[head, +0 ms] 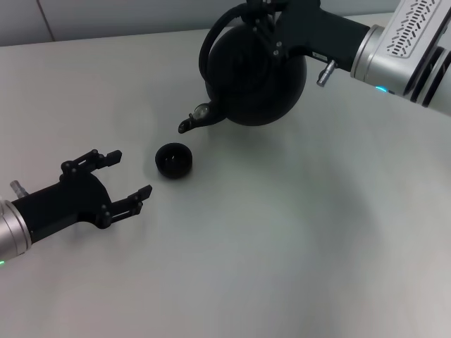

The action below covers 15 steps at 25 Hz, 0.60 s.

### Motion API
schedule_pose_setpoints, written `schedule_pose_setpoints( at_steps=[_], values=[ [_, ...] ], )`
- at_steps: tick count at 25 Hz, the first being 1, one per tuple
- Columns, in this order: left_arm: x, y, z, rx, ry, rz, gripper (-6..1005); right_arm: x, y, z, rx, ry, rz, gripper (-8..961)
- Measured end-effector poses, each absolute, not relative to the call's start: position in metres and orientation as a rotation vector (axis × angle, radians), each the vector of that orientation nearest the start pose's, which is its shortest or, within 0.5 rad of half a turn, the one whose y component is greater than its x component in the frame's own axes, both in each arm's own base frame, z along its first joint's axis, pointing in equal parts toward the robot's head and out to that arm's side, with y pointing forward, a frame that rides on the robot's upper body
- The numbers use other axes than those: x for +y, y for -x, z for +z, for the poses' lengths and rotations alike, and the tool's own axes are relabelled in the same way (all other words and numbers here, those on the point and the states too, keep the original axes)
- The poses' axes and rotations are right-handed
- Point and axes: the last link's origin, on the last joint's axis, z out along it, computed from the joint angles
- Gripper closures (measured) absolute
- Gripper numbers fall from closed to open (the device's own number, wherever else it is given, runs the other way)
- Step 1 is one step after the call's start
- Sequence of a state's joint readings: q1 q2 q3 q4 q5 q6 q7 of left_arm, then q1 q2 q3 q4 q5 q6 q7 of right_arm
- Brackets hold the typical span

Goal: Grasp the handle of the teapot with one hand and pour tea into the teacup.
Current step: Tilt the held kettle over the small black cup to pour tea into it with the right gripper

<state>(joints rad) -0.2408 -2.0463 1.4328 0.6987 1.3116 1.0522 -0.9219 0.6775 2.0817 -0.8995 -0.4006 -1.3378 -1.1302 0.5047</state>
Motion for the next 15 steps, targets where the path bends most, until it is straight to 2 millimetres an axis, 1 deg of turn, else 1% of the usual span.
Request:
schedule_pose_setpoints(
  at_steps=[8,15],
  values=[
    [0.3006,0.295,-0.0487,-0.286,2.538,-0.483,198,0.4075,-0.2175,-0.0177,-0.143,2.25,0.606,830],
    [0.3004,0.2948,-0.0489,-0.285,2.541,-0.484,198,0.4082,-0.2147,-0.0238,-0.17,2.28,0.573,835]
  ],
)
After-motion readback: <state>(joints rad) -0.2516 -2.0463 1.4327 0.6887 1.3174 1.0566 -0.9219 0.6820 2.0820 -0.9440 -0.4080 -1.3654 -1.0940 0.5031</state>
